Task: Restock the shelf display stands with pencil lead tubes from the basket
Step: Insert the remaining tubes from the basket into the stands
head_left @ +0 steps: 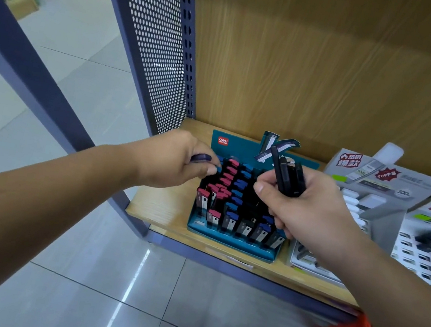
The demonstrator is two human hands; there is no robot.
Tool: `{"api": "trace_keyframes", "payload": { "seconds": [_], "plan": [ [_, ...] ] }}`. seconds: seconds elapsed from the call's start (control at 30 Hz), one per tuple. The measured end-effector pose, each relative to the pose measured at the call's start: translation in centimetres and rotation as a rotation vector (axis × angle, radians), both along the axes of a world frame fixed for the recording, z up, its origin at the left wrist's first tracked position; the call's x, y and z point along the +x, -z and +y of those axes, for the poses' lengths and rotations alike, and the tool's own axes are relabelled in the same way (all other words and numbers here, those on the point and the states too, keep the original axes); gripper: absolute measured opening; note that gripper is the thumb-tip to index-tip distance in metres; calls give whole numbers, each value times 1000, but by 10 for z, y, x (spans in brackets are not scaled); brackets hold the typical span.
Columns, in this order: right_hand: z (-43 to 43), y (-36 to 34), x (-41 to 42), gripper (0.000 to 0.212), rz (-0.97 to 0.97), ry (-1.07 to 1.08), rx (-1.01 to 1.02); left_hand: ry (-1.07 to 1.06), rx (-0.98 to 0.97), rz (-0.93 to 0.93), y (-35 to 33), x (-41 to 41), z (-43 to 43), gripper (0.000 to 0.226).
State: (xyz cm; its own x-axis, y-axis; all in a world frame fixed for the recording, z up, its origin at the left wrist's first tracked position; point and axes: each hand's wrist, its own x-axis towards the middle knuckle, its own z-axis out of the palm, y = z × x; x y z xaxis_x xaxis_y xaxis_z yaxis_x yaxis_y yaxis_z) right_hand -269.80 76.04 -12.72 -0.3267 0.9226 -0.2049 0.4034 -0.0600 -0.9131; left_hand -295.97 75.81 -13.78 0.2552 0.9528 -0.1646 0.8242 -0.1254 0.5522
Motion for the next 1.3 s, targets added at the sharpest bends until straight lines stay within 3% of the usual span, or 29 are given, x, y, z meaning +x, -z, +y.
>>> {"api": "trace_keyframes", "payload": {
  "seconds": [0.17, 0.37, 0.63, 0.73, 0.9, 1.07, 1.17, 1.3],
  "plan": [
    [3, 0, -6, 5, -15, -11, 11, -6, -107, -6, -11, 4, 10, 13],
    [20, -5, -48, 17, -199, -208, 227, -348, -97, -476, -2, 10, -14, 7],
    [39, 1, -68, 18, -370, -380, 179, -685, -227, -793, 18, 23, -46, 14],
    [40, 1, -69, 20, -305, -359, 151, -699, -190, -804, 24, 36, -54, 21],
    [39, -4, -67, 14, -238, -340, 17, -740, -107, -826, 25, 40, -51, 8],
    [46, -1, -71, 19, -305, -323, 109, -690, -87, -781, 26, 42, -63, 15],
    [44, 4, -71, 25, -365, -338, 251, -694, -2, -794, 31, 34, -74, 5],
    [41, 11, -68, 27, -416, -346, 382, -586, 10, -740, 35, 23, -83, 9]
  ]
}}
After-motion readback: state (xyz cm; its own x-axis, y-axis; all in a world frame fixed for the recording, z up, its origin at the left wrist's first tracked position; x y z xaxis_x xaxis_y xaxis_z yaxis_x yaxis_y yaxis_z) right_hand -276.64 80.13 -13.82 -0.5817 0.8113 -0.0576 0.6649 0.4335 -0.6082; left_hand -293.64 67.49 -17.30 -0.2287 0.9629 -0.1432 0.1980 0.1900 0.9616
